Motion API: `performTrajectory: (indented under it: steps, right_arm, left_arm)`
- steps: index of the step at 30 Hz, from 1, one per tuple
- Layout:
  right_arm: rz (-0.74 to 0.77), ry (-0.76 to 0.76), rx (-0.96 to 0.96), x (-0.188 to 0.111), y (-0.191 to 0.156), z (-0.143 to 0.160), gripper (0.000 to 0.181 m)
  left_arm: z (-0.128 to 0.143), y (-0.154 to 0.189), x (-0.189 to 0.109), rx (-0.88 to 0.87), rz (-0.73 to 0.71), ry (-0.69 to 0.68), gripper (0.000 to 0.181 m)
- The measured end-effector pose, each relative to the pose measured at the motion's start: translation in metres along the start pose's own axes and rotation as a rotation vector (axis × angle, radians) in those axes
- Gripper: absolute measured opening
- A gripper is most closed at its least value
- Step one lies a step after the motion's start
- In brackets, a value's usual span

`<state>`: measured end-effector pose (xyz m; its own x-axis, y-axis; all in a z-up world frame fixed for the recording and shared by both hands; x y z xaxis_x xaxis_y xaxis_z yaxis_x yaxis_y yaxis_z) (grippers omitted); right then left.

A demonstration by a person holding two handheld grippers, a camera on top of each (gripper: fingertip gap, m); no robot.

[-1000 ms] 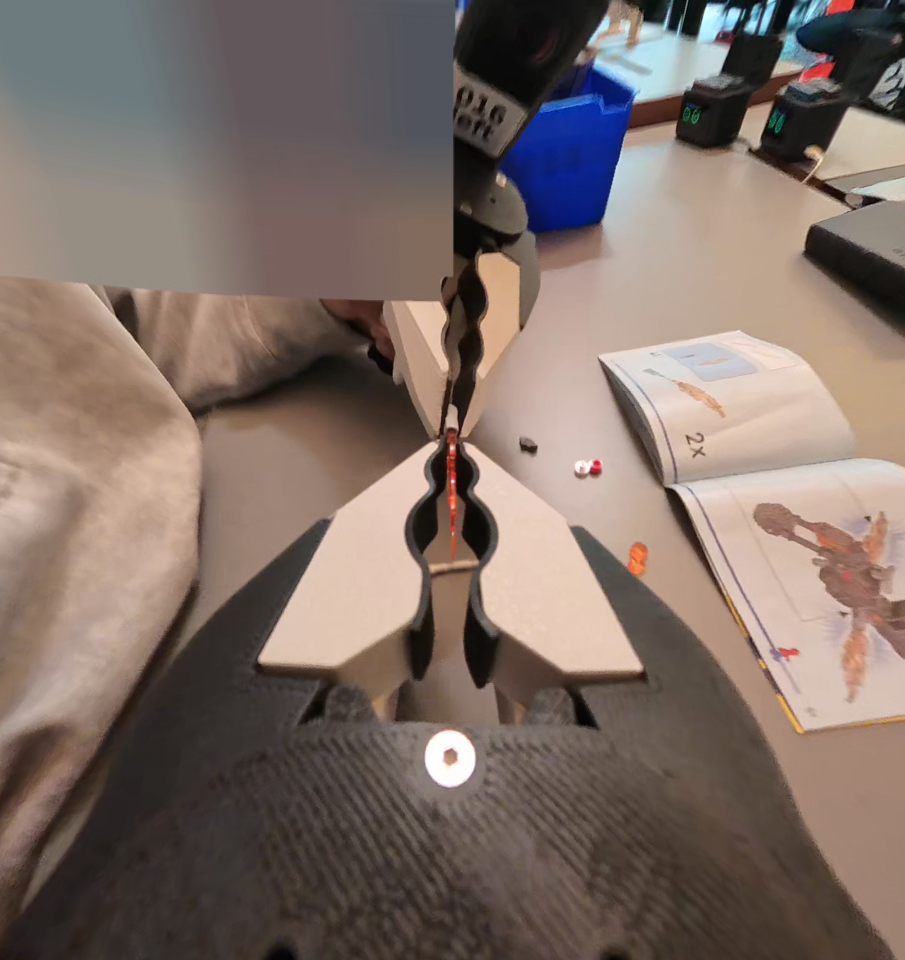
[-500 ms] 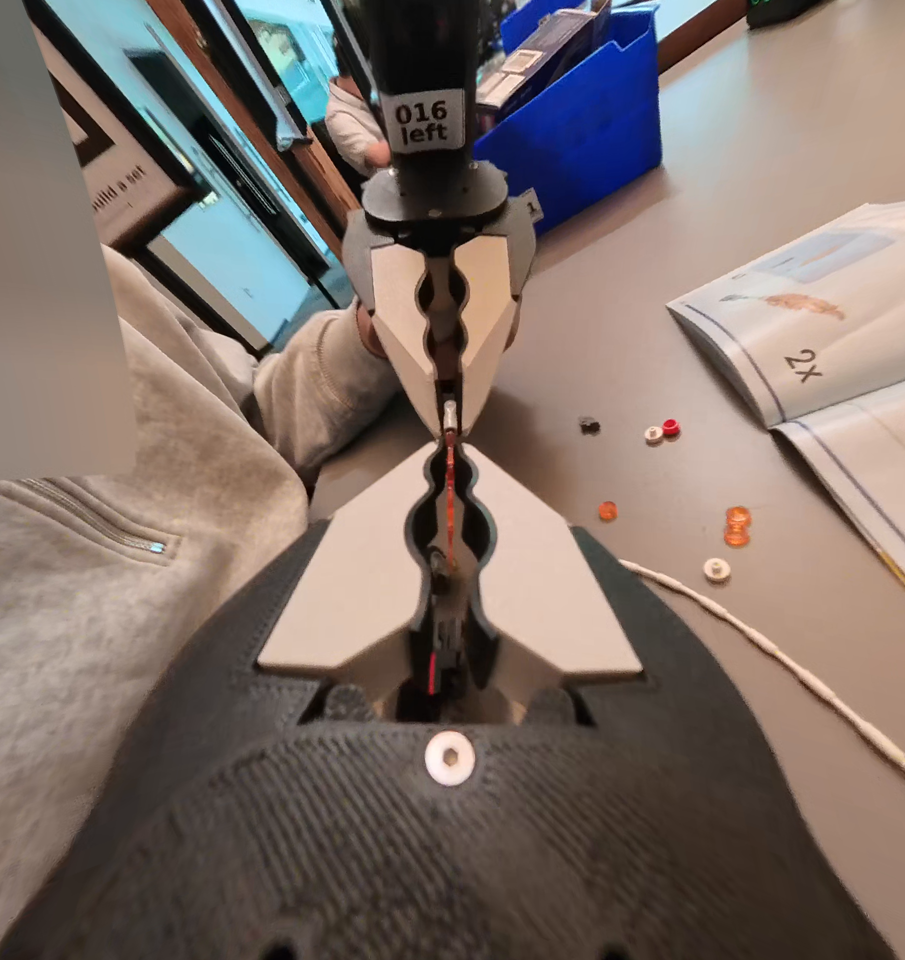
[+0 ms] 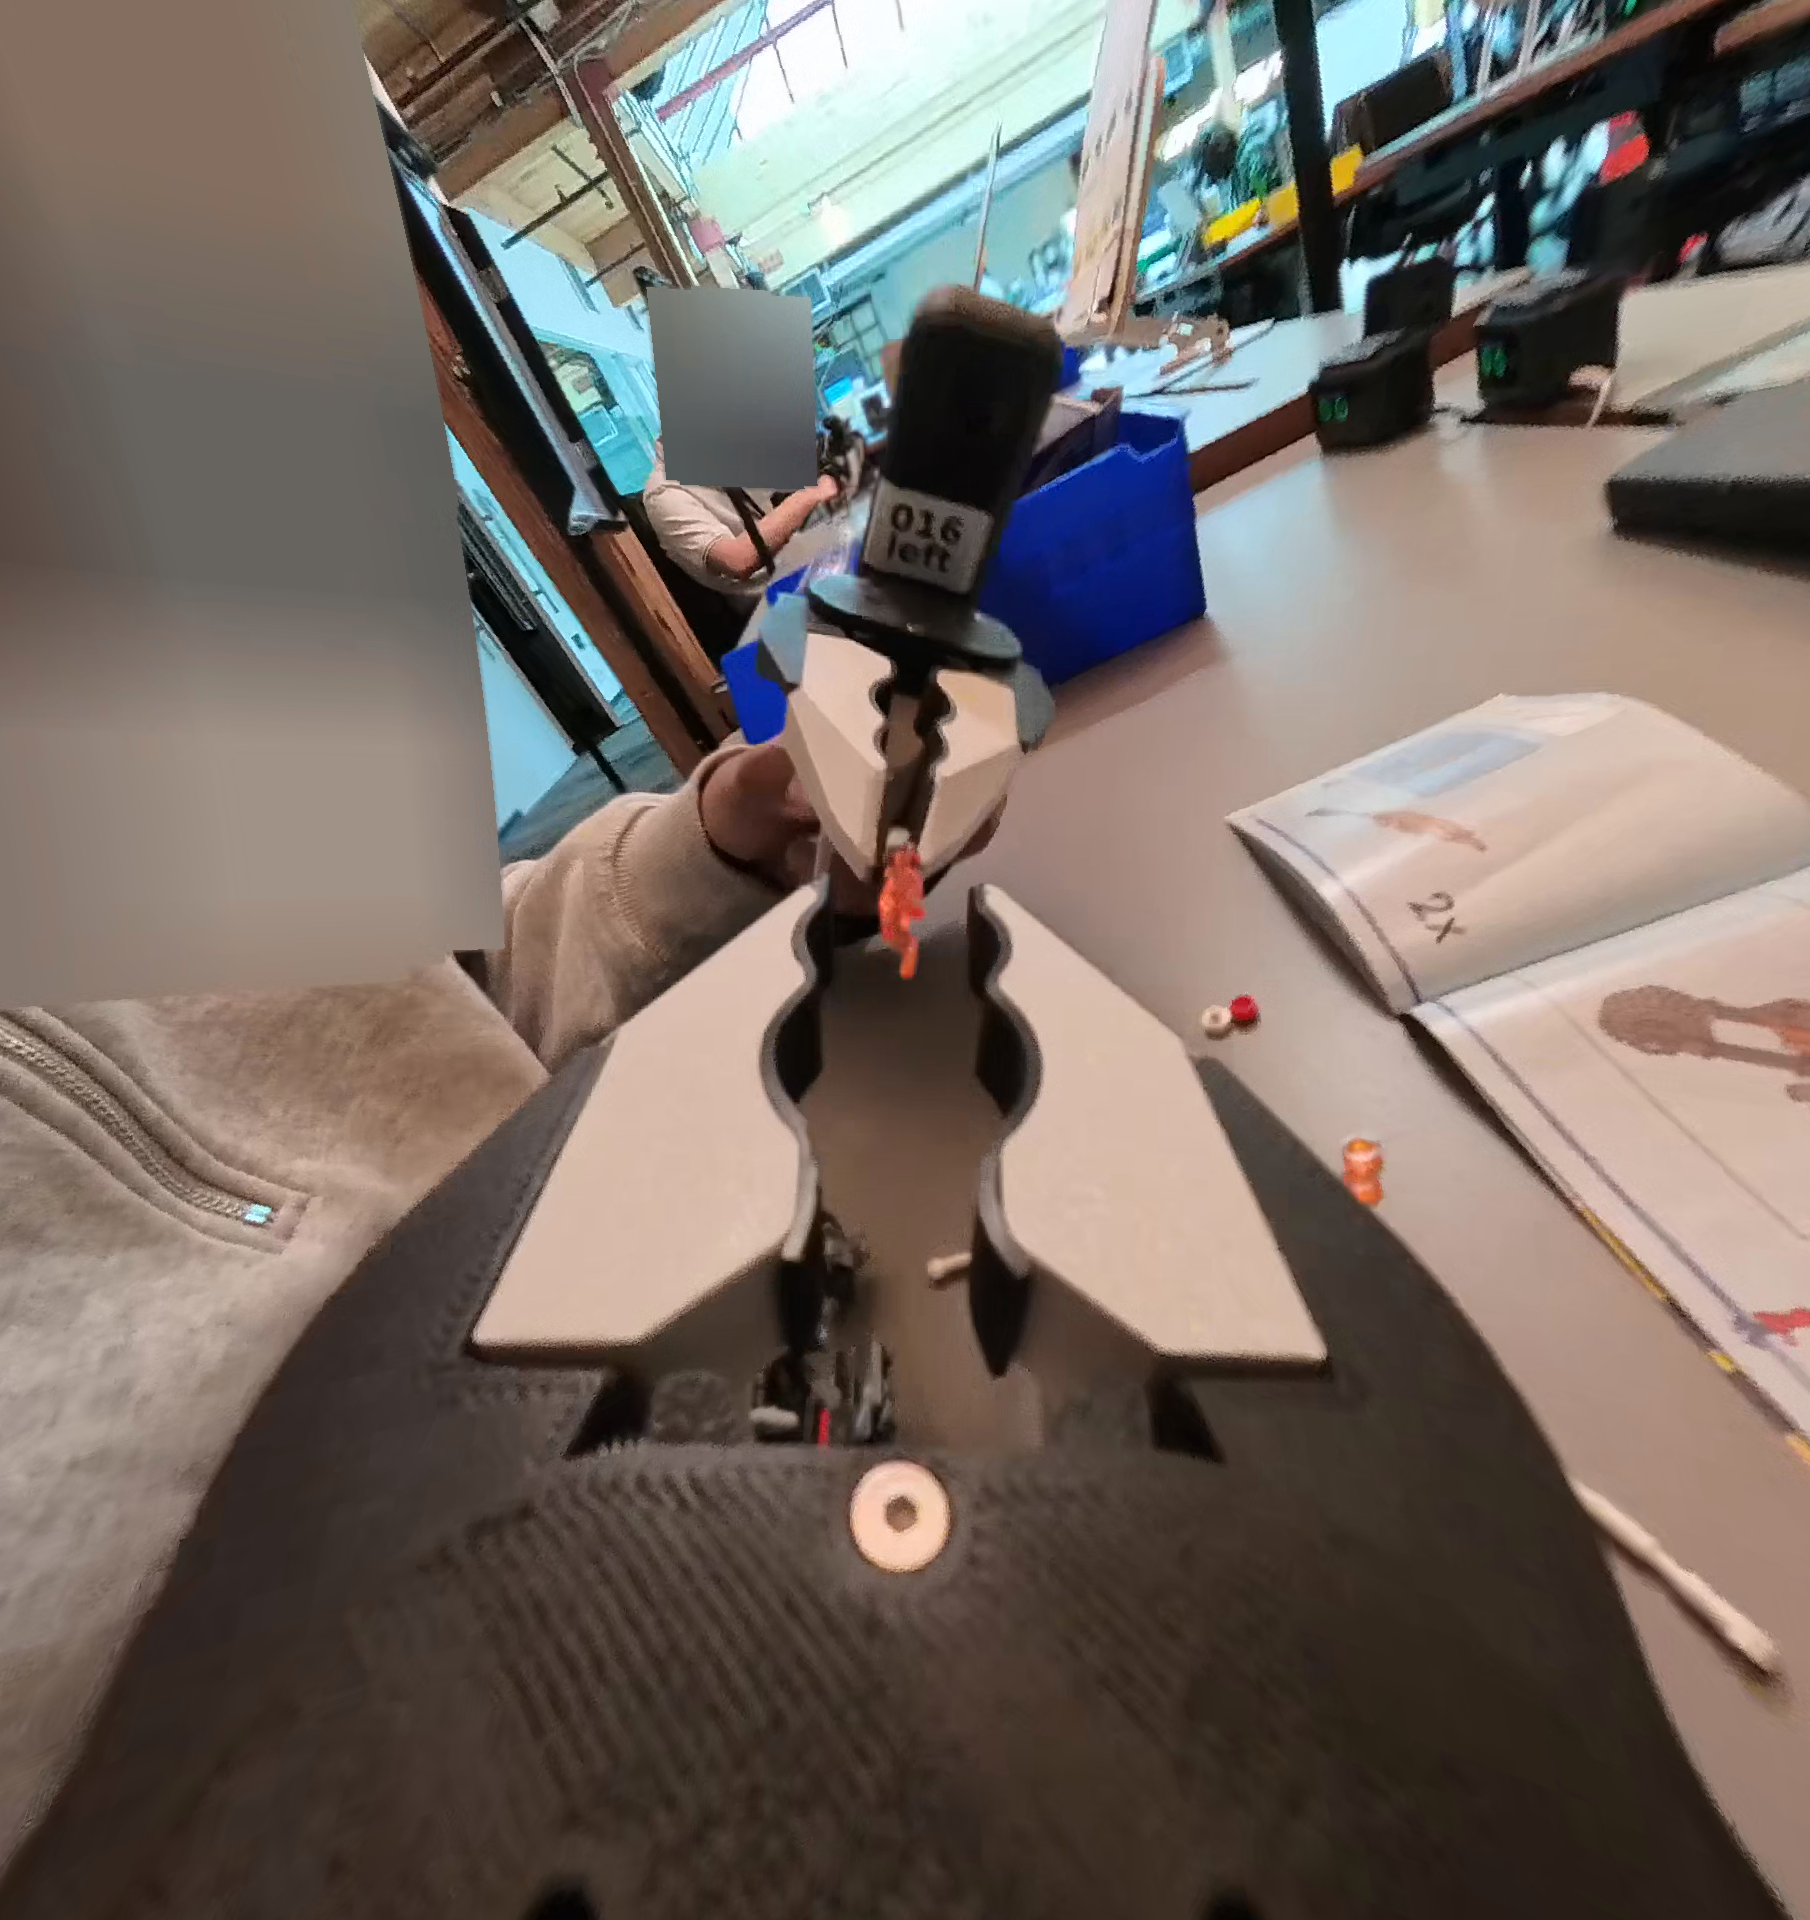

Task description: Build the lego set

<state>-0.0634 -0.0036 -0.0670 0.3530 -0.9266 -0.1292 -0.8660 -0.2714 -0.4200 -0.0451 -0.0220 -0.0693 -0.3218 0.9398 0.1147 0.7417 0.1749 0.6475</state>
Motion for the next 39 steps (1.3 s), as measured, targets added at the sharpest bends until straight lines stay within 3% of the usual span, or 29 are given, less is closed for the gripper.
performTrajectory:
  steps: [8, 17, 21, 26, 33, 39]
  right_arm:
    - [0.112, 0.058, -0.368, -0.003, -0.008, -0.002, 0.023]
    - [0.233, 0.065, -0.711, -0.002, -0.005, 0.004, 0.027]
    - [0.248, 0.069, -0.733, -0.004, -0.001, 0.003, 0.033]
    - [0.114, 0.050, -0.688, -0.007, -0.013, 0.010, 0.033]
    - [0.069, 0.033, -0.737, -0.005, -0.022, 0.018, 0.015]
    - [0.047, 0.020, -0.712, -0.006, -0.025, 0.019, 0.013]
  left_arm:
    - [-0.004, 0.002, -0.002, -0.249, 0.179, 0.135, 0.002]
    - [0.006, 0.004, 0.002, -0.347, 0.248, 0.099, 0.002]
    - [0.010, 0.004, 0.002, -0.350, 0.240, 0.072, 0.001]
    - [0.016, 0.007, 0.005, -0.375, 0.269, 0.040, 0.002]
    - [0.025, 0.010, 0.012, -0.412, 0.295, -0.011, 0.002]
    - [0.025, 0.011, 0.012, -0.413, 0.305, -0.013, 0.002]
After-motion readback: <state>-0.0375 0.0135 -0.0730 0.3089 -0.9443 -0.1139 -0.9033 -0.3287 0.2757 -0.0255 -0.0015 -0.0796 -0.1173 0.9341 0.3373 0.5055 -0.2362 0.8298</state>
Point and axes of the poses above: each gripper's, where its closed fingertips meet, x out along the fingers, z out of its underside, y = z × x across the jaws, the point moved 1 cm from there along -x, back along the fingers, and after that the axes turned 13 degrees about z, right-handed, at the moved point
